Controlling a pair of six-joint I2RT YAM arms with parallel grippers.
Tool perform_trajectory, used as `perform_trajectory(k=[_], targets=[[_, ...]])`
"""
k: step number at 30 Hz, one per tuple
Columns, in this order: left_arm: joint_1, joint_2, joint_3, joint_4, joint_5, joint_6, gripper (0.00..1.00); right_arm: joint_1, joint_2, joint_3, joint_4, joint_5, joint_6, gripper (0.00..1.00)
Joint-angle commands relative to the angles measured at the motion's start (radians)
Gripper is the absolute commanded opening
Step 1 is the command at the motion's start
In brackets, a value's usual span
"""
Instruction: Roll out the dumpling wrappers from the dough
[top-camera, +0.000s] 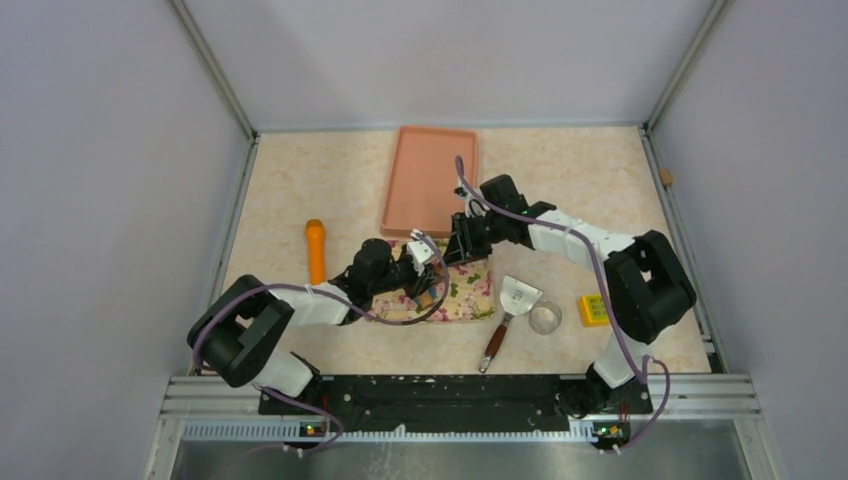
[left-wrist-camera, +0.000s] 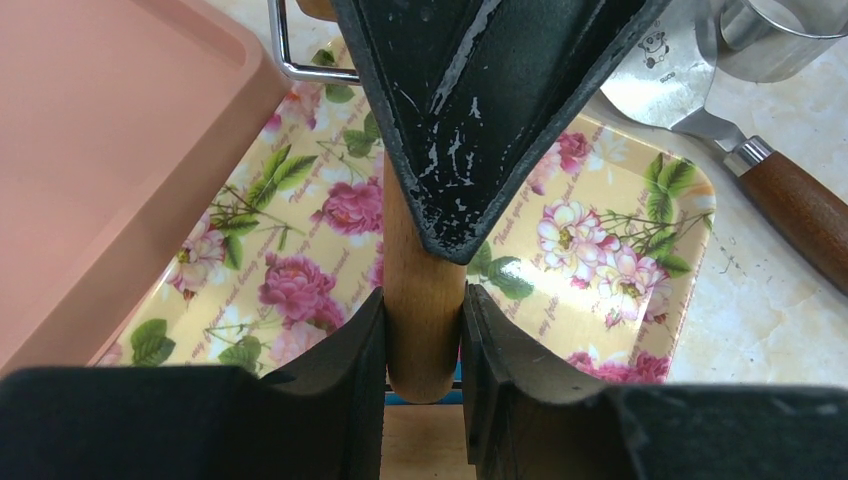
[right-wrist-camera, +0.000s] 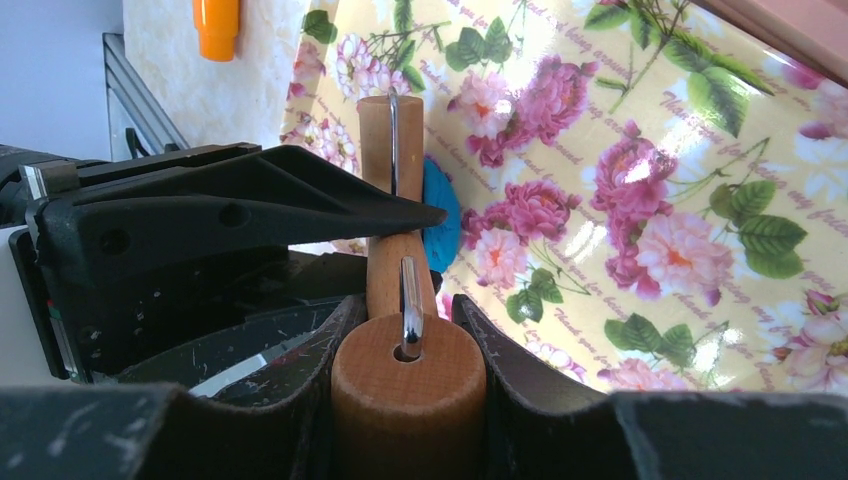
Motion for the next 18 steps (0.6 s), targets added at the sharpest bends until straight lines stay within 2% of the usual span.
perform_trajectory(k=[1,18], targets=[[-0.004,0.004,-0.022,-0.155,-0.03,-0.039,0.0,0.083,0.091,-0.012,-0.027,0.113,-0.041,0.0],[-0.003,-0.039,0.015,-0.295,-0.103,-0.15,0.0,0.13,0.15,0.038,-0.001,0.116,-0.036,0.0]])
